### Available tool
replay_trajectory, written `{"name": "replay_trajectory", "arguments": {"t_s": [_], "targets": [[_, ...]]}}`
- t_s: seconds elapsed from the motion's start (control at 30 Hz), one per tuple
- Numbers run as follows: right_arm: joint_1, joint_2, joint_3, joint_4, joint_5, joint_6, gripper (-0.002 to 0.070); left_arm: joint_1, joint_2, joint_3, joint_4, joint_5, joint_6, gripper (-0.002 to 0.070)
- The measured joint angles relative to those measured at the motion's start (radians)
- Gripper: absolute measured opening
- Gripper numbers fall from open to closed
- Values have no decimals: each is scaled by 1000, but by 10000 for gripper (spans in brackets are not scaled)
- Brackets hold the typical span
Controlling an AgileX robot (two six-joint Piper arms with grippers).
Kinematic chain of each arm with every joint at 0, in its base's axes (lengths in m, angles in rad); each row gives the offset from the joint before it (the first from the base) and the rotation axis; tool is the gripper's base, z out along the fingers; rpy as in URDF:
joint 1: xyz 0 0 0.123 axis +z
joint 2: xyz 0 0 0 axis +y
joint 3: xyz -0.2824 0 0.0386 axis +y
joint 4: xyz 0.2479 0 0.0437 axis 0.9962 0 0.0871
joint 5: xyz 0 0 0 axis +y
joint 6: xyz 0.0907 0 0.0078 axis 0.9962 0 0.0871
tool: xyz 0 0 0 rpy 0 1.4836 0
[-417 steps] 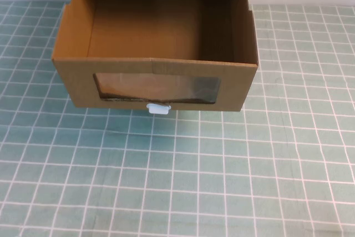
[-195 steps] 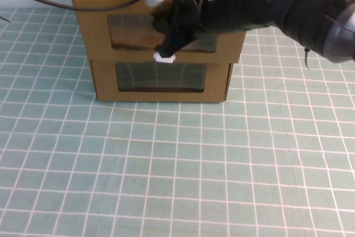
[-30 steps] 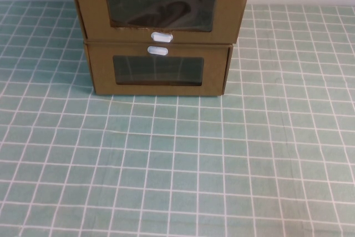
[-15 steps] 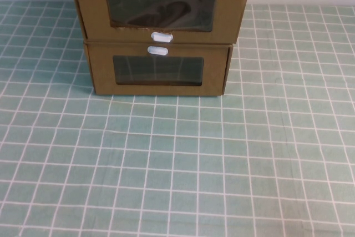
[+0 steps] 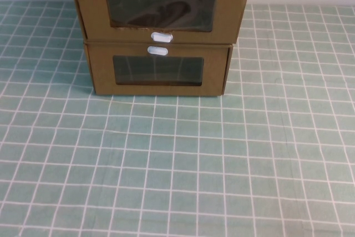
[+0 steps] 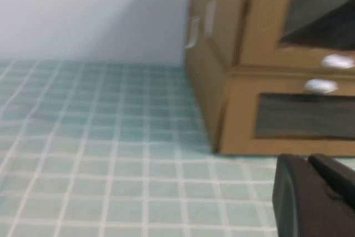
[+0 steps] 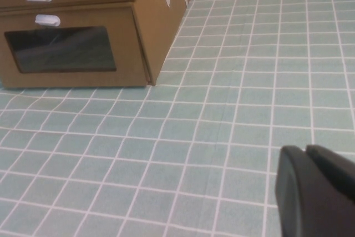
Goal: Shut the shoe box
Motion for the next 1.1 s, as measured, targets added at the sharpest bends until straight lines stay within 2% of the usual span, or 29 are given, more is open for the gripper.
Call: {"name": "replay_trajectory", "arguments": {"t_s": [0.07,0.17,0.47,0.67,1.1], "targets": [[0,0,0,0,0,0,-14,0,-39,64,98,-30,-96,-5],[0,0,0,0,0,0,-14,0,-101,142,155,-51,-145,-5],[0,0,0,2,0,0,-14,-22,-129,313,185,-43,-165,-5],[0,0,0,4,0,0,-14,-70,-130,323,189,-16,-165,-5],[0,0,0,4,0,0,-14,-72,-130,323,189,-16,-165,-5]]}}
